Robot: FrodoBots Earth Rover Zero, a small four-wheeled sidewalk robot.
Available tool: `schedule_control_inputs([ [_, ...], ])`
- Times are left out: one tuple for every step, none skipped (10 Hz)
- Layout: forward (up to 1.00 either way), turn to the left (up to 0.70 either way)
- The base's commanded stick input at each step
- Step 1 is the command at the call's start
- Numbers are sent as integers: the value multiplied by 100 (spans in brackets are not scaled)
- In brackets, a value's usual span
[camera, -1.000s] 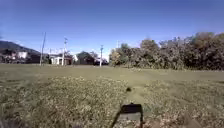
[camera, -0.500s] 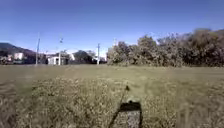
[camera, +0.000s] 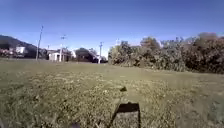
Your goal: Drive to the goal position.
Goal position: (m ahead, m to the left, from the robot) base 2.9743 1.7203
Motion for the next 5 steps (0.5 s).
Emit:
schedule_control_inputs([
  [100, 0],
  [100, 0],
  [100, 0],
  [100, 0],
  [100, 0],
])
